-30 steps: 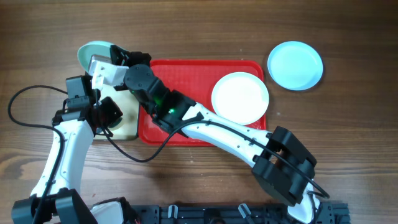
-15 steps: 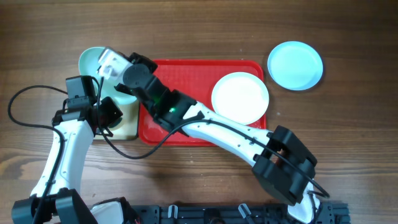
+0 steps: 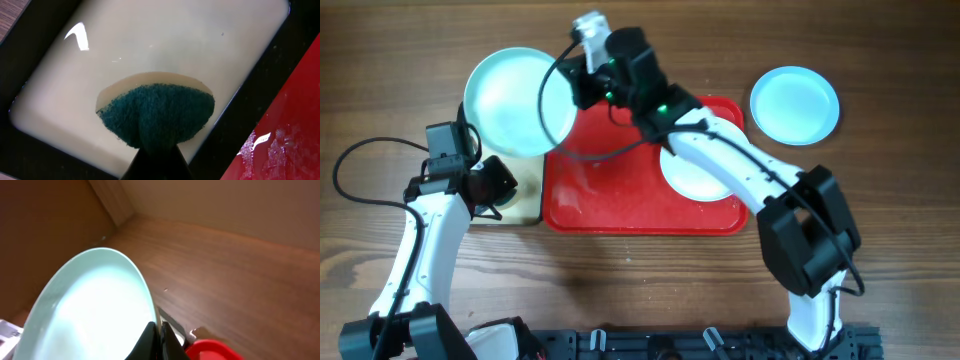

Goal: Clean dirty plates on tray and stack at the side
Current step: 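Carry the green plate right and lower it onto the blue plate, then open the right gripper on the stacked plates and lift it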

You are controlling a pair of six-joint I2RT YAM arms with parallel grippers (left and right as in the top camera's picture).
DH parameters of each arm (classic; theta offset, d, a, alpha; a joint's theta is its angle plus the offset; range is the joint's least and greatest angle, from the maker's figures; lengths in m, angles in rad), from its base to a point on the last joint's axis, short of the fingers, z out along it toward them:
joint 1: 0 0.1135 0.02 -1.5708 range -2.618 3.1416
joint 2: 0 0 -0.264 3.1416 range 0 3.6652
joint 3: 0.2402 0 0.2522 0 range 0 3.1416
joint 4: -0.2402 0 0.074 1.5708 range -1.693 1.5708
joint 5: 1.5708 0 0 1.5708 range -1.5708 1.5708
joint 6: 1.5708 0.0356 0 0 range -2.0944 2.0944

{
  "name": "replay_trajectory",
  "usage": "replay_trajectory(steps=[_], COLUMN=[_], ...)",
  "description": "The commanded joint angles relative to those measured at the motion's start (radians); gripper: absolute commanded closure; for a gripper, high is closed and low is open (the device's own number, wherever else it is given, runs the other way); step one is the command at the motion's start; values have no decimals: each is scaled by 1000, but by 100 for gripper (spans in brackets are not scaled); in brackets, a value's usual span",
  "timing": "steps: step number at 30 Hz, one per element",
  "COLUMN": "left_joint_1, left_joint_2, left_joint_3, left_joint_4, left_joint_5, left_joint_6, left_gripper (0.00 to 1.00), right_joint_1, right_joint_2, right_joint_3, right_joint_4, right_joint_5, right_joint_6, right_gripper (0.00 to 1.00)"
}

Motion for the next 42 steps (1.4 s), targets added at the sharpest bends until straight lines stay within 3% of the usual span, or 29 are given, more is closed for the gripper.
replay_trajectory(steps=[1, 13, 17, 24, 29, 42], left_joint_1=[-3, -3, -3, -4, -4, -4], left_joint_2=[-18, -18, -18, -18, -18, -18], left_joint_3=[-5, -5, -5, -5, -5, -5], left_joint_4=[4, 4, 5, 6, 6, 4], left_joint_5=[-17, -17, -17, -16, -16, -16], left_joint_6=[-10, -10, -10, -10, -10, -10], left_gripper=[96, 96, 96, 96, 96, 96], right_joint_1=[-71, -510, -689, -943, -1008, -987], right_joint_2=[-35, -90, -90, -89, -89, -89], right_joint_3=[16, 16, 16, 15, 15, -66], right_joint_4=[-63, -490, -648, -840, -859, -809], right_joint_5=[-132, -151, -142, 161, 203, 191], right_joint_6=[133, 130, 56, 34, 25, 15], right_gripper=[96, 96, 95, 96, 96, 96])
